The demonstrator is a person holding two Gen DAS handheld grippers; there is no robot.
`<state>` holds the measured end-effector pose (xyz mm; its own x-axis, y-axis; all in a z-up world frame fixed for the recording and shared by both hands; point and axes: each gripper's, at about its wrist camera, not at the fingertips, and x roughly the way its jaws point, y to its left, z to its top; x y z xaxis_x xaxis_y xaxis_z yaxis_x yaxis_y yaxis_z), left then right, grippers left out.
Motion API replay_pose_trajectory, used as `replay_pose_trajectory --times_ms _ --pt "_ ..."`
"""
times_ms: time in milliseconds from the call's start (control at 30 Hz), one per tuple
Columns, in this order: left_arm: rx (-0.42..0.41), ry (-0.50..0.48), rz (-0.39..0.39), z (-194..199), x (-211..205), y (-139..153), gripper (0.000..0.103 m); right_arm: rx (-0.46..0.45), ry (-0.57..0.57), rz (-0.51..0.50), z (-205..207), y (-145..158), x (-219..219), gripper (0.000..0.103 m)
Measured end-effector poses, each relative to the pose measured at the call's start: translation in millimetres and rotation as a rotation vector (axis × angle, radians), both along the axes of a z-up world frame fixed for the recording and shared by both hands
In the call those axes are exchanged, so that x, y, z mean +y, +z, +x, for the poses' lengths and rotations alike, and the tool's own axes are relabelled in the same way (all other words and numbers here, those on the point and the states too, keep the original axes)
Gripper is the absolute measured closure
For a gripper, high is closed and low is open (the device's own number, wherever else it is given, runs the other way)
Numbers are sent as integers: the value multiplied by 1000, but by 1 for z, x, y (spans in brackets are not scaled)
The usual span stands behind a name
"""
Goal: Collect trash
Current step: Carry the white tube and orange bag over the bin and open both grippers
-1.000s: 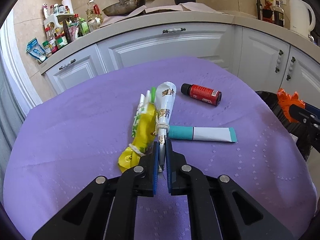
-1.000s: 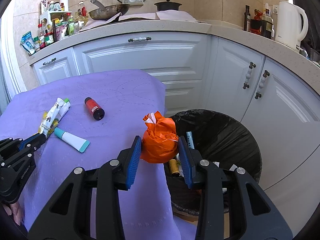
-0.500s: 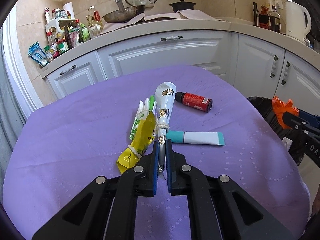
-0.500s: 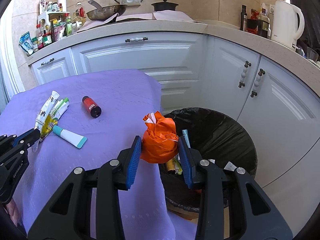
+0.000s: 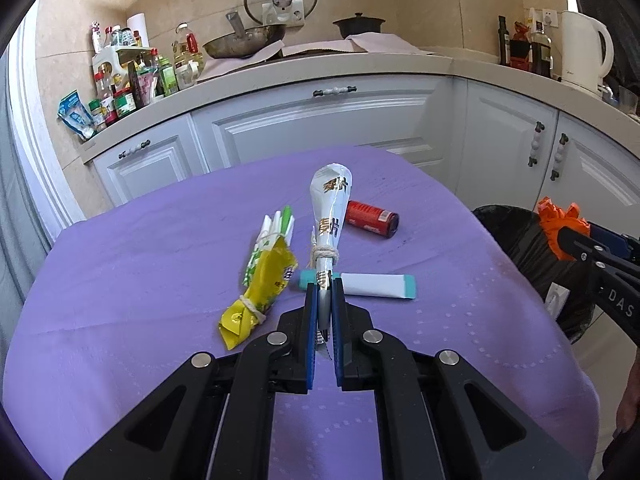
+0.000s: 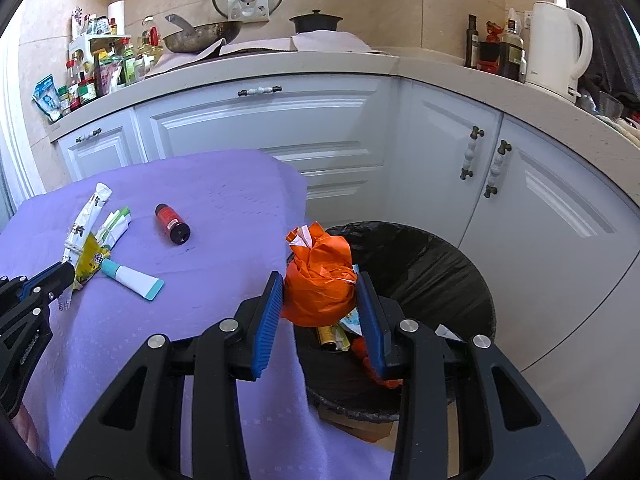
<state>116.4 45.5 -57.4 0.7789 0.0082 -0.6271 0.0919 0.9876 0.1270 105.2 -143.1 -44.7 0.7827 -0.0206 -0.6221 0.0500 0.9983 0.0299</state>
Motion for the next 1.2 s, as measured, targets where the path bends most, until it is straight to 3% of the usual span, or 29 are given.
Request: replay_pose_trajectory --times_ms 533,1200 --pt "-58 -86 -30 -8 -44 18 96 -47 -95 -22 -12 13 -42 67" --pt "-76 -205 -65 15 -117 24 95 -54 -200 -65 -4 9 -98 66"
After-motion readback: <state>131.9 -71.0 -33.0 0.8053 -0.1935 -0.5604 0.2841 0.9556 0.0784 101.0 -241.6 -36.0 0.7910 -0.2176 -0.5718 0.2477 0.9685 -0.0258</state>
